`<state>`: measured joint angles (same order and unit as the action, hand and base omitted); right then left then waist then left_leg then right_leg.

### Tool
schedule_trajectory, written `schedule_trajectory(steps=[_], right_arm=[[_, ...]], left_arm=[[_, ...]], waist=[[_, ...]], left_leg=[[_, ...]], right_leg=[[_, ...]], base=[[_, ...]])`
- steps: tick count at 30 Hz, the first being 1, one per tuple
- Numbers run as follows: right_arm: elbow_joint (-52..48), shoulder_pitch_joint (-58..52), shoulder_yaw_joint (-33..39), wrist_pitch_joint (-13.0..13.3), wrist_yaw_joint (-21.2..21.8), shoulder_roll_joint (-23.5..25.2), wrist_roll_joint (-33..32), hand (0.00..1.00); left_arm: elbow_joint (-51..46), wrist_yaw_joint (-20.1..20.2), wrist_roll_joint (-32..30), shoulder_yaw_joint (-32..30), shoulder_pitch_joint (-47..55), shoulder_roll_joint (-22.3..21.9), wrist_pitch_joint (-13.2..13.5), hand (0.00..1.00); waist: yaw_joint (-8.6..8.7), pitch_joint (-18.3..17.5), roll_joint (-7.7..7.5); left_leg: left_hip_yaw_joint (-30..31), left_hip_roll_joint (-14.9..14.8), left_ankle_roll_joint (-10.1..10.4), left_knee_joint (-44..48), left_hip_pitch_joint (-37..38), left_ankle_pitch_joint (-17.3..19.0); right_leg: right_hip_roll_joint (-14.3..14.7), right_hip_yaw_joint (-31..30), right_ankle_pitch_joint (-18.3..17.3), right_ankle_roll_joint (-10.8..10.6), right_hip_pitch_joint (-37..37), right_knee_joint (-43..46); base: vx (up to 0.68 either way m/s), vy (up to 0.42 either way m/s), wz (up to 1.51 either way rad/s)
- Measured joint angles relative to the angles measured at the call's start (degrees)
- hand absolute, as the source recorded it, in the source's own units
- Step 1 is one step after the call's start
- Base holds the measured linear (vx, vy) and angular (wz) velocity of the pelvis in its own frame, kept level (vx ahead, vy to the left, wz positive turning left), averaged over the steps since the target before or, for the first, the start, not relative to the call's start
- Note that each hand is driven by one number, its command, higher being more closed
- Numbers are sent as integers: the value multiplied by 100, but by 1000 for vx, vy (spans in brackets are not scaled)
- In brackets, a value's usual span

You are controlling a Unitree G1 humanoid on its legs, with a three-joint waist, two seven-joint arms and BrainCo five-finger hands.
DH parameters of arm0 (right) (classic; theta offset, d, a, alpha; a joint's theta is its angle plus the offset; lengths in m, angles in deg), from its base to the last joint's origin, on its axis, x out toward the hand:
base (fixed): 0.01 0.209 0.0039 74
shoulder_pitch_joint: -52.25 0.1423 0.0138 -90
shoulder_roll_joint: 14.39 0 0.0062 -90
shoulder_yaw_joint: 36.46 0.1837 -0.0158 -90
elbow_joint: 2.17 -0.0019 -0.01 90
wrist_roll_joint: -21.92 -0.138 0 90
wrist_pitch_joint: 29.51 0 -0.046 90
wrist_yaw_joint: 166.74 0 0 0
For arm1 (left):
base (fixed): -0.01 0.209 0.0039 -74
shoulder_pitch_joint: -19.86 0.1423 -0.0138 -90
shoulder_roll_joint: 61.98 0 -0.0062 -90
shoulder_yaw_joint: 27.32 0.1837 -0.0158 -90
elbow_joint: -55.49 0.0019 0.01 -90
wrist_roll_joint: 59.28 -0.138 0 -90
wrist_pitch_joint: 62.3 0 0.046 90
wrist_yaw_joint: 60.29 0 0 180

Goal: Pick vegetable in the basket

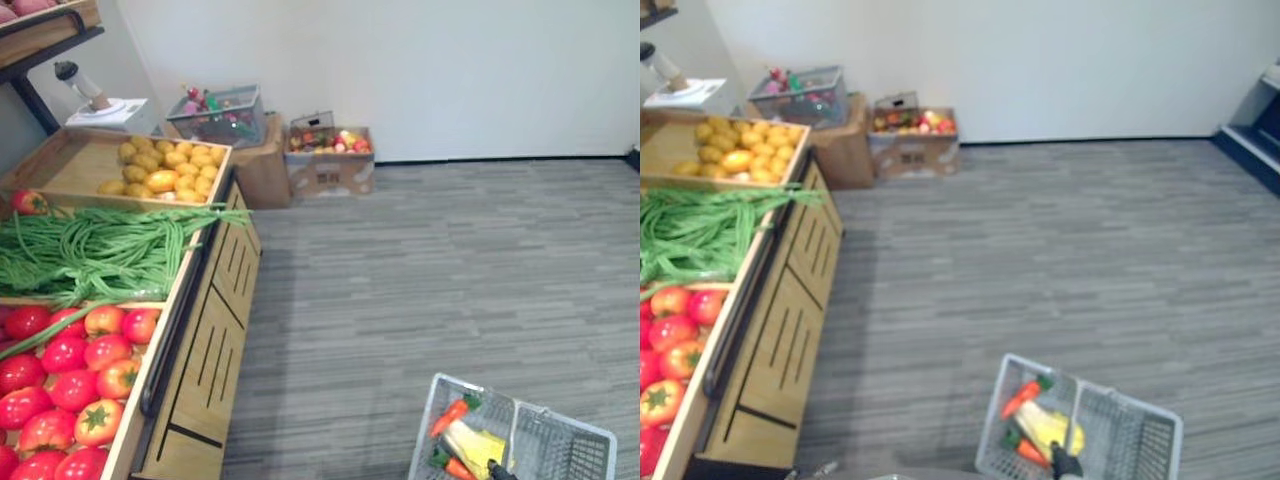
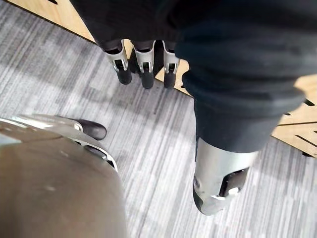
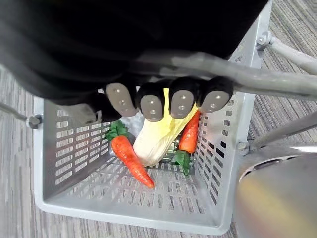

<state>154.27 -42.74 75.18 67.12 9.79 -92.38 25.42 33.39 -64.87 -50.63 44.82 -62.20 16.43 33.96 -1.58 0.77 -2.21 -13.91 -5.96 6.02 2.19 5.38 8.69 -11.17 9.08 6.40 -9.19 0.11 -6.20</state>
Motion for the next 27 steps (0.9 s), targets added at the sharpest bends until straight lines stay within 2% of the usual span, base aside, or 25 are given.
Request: schedule_trajectory(steps=[6,16,27], right_arm=[[115,-96,275,97,27,29,-590,100],[424,-145,725,126,12,54,-1628,100],[425,-182,611,128,-5,20,-1691,100]], left_arm=[[53,42,26,-55,20,-4,28,0],[271,43,244,-41,8,-6,78,0],[287,40,236,334,17,55,78,0]], waist=[[-5,3,4],[46,-24,97],[140,-3,112]], left_leg=[[-266,-4,15,3,136,78],[-263,-104,51,1,251,120],[-129,-98,50,14,285,116]], right_leg=[[21,-198,-3,1,14,-3],[128,-187,-27,37,67,-2],[107,-38,-39,45,179,-29]], base=[[-35,-13,-19],[0,-33,-2],[-31,-23,5]])
